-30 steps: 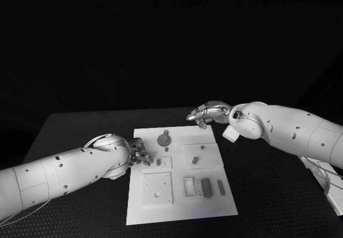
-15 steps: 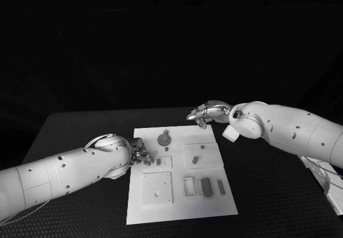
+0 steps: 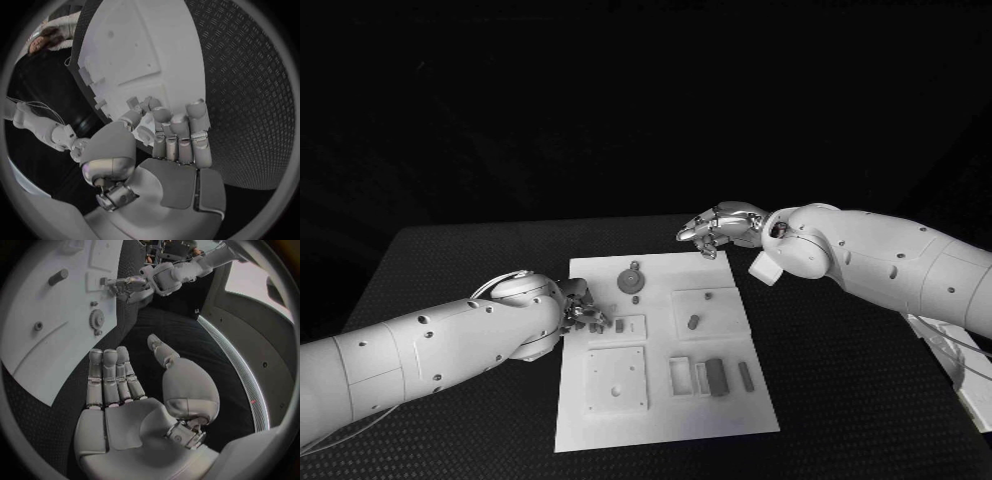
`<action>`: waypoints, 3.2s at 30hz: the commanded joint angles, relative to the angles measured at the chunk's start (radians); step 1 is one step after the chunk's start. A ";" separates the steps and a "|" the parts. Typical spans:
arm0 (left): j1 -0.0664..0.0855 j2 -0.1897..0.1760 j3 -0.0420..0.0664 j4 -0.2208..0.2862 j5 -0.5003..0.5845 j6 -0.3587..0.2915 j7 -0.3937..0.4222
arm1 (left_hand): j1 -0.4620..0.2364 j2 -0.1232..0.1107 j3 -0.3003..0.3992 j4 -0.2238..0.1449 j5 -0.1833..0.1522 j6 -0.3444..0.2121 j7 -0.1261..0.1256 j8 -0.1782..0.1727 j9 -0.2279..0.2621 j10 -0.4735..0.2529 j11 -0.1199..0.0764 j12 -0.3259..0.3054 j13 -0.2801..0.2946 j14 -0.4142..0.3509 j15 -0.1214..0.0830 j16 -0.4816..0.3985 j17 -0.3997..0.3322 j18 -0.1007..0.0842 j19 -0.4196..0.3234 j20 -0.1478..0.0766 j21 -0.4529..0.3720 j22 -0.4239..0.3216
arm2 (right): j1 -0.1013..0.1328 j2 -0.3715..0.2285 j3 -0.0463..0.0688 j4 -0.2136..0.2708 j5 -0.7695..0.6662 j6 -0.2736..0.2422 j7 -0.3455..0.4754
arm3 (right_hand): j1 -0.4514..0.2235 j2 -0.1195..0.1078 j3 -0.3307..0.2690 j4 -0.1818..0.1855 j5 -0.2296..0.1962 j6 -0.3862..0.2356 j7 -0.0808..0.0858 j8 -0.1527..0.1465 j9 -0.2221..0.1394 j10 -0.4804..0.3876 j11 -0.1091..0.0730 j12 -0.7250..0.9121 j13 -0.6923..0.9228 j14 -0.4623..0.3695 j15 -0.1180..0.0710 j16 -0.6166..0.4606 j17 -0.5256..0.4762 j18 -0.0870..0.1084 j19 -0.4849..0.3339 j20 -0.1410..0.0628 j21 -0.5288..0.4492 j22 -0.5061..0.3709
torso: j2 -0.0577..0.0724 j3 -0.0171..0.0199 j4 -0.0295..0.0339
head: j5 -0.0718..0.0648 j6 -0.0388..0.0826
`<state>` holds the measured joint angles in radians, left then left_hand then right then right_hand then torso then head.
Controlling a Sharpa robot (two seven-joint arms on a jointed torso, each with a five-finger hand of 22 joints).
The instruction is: Assemble the parts on the task board
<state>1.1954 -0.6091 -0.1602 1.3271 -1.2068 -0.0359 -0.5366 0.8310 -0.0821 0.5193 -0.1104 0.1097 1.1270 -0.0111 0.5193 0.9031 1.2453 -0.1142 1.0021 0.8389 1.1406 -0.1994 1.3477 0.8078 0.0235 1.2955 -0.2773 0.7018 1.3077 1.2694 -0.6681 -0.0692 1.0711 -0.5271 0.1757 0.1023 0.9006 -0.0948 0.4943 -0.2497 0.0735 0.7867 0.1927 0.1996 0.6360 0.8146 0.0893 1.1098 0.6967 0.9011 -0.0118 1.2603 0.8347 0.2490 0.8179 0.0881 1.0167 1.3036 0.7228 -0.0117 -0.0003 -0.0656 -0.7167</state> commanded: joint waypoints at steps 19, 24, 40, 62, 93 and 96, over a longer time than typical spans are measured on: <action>-0.007 0.002 -0.004 -0.011 -0.018 -0.027 0.000 | -0.064 -0.033 -0.114 0.050 -0.061 -0.011 -0.006 0.039 0.003 0.003 -0.009 0.019 0.019 -0.004 -0.019 0.027 0.014 0.051 -0.003 -0.002 0.023 0.021 | -0.001 0.002 0.000 0.000 -0.003 0.008 0.009 | -0.003 0.003 0.000 0.004 -0.006 0.000 0.005 -0.004 -0.001 -0.007 0.000 0.006 -0.002 -0.007 0.000 0.006 -0.001 0.013 0.003 0.000 -0.004 -0.001 | 0.000 -0.0003 -0.0006 | -0.002 0.002; -0.007 0.000 -0.004 -0.010 -0.009 -0.031 0.000 | -0.066 -0.037 -0.123 0.050 -0.061 -0.011 -0.007 0.040 0.002 0.003 -0.010 0.019 0.020 -0.005 -0.020 0.027 0.014 0.052 -0.004 -0.002 0.023 0.021 | -0.001 0.002 0.000 0.000 -0.003 0.007 0.009 | -0.003 0.003 0.000 0.004 -0.006 0.000 0.005 -0.004 -0.001 -0.007 0.000 0.006 -0.002 -0.007 0.000 0.006 -0.001 0.013 0.003 0.000 -0.004 -0.001 | 0.000 0.0001 -0.0001 | -0.002 0.002; -0.003 -0.016 0.029 -0.001 0.063 -0.069 0.016 | -0.038 -0.011 -0.148 0.031 -0.059 -0.047 0.007 0.023 -0.015 -0.026 0.002 -0.010 0.008 -0.030 -0.012 0.000 0.001 0.053 -0.032 0.004 0.002 0.013 | -0.001 0.002 0.000 -0.002 -0.004 0.006 0.009 | -0.003 0.003 0.000 0.003 -0.006 0.000 0.005 -0.004 -0.002 -0.007 0.000 0.006 -0.002 -0.007 -0.001 0.006 -0.002 0.013 0.003 0.000 -0.004 -0.001 | 0.000 -0.0002 0.0002 | -0.004 0.006; 0.033 0.079 0.039 -0.078 -0.061 -0.231 0.405 | 0.340 0.021 0.053 -0.182 0.001 -0.200 0.123 -0.207 -0.257 -0.180 0.194 -0.622 -0.431 -0.152 0.173 -0.263 -0.176 0.050 -0.165 0.151 -0.258 -0.122 | -0.002 0.009 0.000 -0.011 -0.009 -0.029 0.019 | -0.002 0.004 0.000 0.003 -0.006 0.000 0.005 -0.004 -0.002 -0.007 0.000 0.006 -0.002 -0.007 -0.001 0.006 -0.002 0.013 0.003 0.000 -0.004 -0.001 | 0.001 0.0002 -0.0008 | -0.001 0.022; 0.008 0.183 -0.009 -0.193 -0.383 -0.198 0.502 | 0.307 -0.085 -0.008 -0.157 -0.060 -0.190 0.129 -0.259 -0.337 -0.113 0.198 -0.877 -0.573 -0.003 0.170 -0.111 -0.109 0.139 0.006 0.148 -0.121 0.008 | -0.002 0.012 0.000 -0.018 -0.011 -0.058 0.029 | 0.001 0.006 0.001 0.001 -0.006 0.001 0.005 -0.003 -0.001 -0.006 0.000 0.006 -0.002 -0.005 -0.001 0.007 -0.002 0.013 0.005 0.000 -0.003 0.000 | 0.001 -0.0005 -0.0008 | -0.006 0.020; 0.005 0.186 -0.009 -0.197 -0.391 -0.204 0.497 | 0.307 -0.085 -0.008 -0.157 -0.060 -0.188 0.129 -0.259 -0.337 -0.111 0.199 -0.880 -0.574 -0.001 0.171 -0.107 -0.108 0.141 0.008 0.148 -0.118 0.012 | -0.002 0.013 0.000 -0.018 -0.011 -0.057 0.029 | 0.001 0.006 0.001 0.001 -0.006 0.001 0.005 -0.003 -0.001 -0.006 0.000 0.007 -0.002 -0.005 -0.001 0.007 -0.002 0.013 0.005 0.000 -0.003 0.000 | 0.001 -0.0008 -0.0004 | -0.006 0.019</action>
<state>1.2027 -0.4275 -0.1689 1.1307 -1.5567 -0.2594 -0.0326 1.1418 -0.1659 0.5162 -0.2677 0.0530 0.9342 0.1175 0.2584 0.5671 1.1262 0.0840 0.1250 0.2656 1.1329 -0.0287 1.2383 0.6987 0.0441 1.2960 -0.1271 0.5779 1.3081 1.2684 -0.6565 -0.0692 1.0519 -0.5317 0.1152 0.1176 0.9006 -0.0948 0.4942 -0.2497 0.0735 0.7889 0.1900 0.1996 0.6357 0.8146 0.0893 1.1098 0.6956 0.9013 -0.0116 1.2603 0.8338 0.2492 0.8179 0.0881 1.0167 1.3041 0.7240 -0.0121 -0.0011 -0.0716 -0.6967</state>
